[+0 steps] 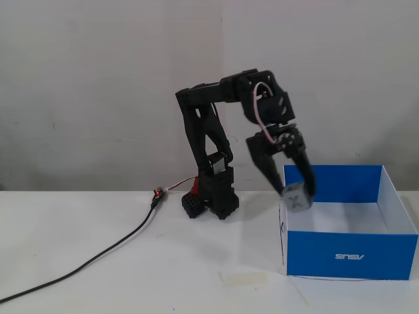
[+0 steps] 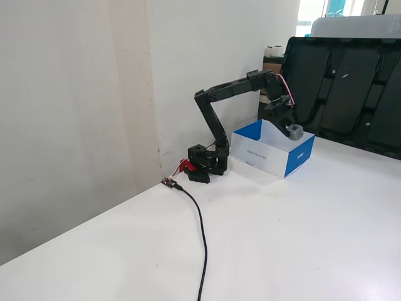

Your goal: Pick the gray block and keep it in the box.

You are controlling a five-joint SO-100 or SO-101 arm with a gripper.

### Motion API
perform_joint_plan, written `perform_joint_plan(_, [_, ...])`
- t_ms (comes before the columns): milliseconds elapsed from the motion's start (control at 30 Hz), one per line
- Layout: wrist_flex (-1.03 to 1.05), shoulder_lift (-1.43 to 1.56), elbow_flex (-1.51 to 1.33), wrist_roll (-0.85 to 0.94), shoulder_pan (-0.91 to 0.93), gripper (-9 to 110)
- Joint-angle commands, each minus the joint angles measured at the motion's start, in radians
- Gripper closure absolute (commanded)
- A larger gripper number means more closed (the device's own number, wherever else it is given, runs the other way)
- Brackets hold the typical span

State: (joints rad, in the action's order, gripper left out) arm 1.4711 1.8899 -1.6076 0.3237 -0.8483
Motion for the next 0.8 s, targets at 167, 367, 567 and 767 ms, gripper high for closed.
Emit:
perform_joint_plan(167, [0.034, 0.092, 0.086, -0.08, -0.241, 97])
perform_joint_plan(367, [0.023, 0.092, 0.043, -0.106, -0.364, 98])
perform_joint_plan(567, [-0.012, 0.077, -0.006, -0.124, -0.43, 98])
perform_joint_plan(767, [-0.046, 0.049, -0.023, -0.124, -0.439, 96])
